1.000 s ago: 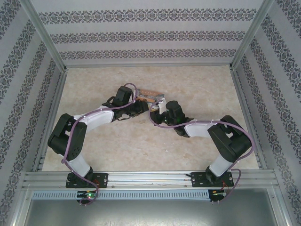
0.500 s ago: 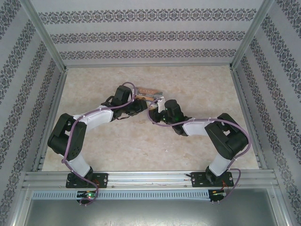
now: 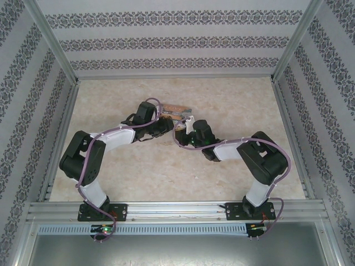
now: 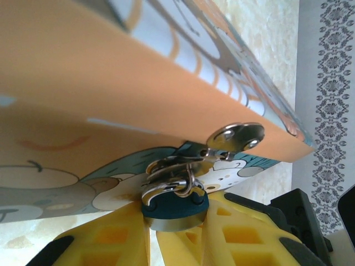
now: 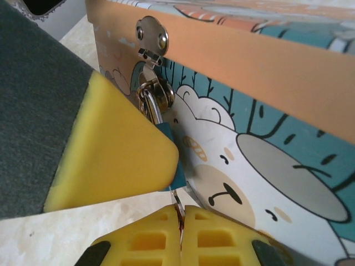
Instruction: Unlock the padlock with the key
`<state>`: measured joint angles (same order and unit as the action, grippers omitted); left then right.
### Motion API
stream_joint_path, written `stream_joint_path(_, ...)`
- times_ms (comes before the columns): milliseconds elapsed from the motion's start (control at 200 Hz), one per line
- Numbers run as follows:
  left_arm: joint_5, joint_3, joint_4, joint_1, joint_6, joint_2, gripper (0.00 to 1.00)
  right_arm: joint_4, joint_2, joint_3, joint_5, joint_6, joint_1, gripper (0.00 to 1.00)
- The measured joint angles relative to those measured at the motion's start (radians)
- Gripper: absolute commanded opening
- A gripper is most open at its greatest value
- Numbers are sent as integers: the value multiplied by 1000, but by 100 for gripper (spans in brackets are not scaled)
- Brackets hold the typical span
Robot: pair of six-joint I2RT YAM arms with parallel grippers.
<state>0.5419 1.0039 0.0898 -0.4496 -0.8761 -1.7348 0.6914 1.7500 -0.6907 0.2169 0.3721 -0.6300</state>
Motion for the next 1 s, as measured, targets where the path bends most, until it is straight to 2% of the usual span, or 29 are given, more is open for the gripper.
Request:
stream_joint_path(120,27,0,9,-1,2,-29,25,18,7,27,-26,6,-11,0)
stream_joint_path(640,136,0,11,-23,17,-87,41,61,62,76,-76,53,-23,0)
stream_joint_path(999,139,-32,10,-13,33,-66,55,85,94,80,-87,75,-36,0)
